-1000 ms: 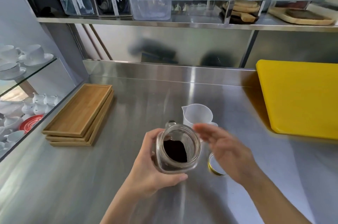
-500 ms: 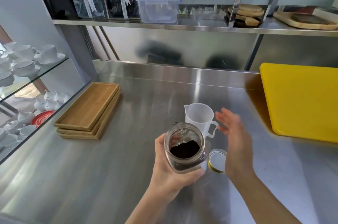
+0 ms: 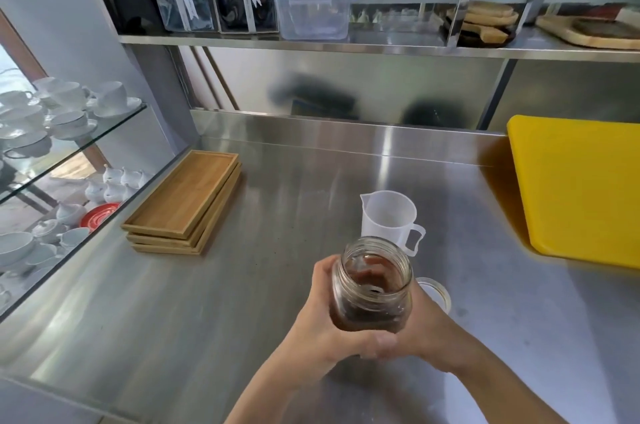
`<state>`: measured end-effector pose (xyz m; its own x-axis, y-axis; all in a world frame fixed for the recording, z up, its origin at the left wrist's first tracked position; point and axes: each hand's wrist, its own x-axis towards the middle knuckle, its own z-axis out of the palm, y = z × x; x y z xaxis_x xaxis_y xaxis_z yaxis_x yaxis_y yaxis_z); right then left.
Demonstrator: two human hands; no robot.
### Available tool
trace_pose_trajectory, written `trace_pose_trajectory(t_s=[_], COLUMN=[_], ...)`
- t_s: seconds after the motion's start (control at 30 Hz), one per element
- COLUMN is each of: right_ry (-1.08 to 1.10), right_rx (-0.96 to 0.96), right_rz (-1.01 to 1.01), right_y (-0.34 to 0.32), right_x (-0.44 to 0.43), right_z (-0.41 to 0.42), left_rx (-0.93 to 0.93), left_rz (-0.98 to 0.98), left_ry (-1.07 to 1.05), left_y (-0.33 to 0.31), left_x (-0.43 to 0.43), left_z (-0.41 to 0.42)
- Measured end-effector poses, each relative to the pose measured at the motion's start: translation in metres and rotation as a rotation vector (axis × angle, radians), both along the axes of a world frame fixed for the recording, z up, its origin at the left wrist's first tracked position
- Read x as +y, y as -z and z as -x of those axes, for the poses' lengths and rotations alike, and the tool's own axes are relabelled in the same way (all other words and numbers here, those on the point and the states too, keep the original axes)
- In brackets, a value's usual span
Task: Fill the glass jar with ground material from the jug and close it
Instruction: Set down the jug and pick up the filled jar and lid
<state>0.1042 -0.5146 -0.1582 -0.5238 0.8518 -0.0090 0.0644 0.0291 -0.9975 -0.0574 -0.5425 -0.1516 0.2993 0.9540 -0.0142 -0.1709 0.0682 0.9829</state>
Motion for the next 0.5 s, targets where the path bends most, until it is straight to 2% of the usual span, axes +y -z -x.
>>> trace_pose_trajectory(t_s=[0.07, 0.13, 0.2, 0.27, 0.3, 0.33, 0.43, 0.5], right_ry=[0.056, 0.135, 0.219, 0.283, 0.302, 0.315, 0.292, 0.295], right_rx=[-0.006, 0.009, 0.035, 0.081, 0.099, 0.116, 0.183, 0.208], right_rz=[-0.014, -0.024, -0.014, 0.013, 0.025, 0.031, 0.041, 0.053], right_y=[0.004, 0.01, 0.015, 0.019, 0.021, 0.022, 0.022, 0.023], right_x=[0.0, -0.001, -0.003, -0.006, -0.008, -0.008, -0.009, -0.01], right_z=[0.006, 0.011, 0.014, 0.019, 0.022, 0.026, 0.037, 0.037], left_rx=[-0.008, 0.021, -0.01, -0.192, -0.253, -0.25, -0.106, -0.013], left_rz=[0.012, -0.001, -0.02, -0.029, -0.021, -0.007, 0.052, 0.04], left_ry=[0.067, -0.047, -0.437, -0.877, -0.998, -1.01, -0.643, -0.578], left_y=[-0.005, -0.011, -0.018, -0.018, -0.017, -0.014, 0.002, 0.005], left_x=[0.002, 0.008, 0.014, 0.018, 0.018, 0.018, 0.007, 0.002], left_z=[0.012, 0.027, 0.042, 0.054, 0.053, 0.045, -0.005, -0.02])
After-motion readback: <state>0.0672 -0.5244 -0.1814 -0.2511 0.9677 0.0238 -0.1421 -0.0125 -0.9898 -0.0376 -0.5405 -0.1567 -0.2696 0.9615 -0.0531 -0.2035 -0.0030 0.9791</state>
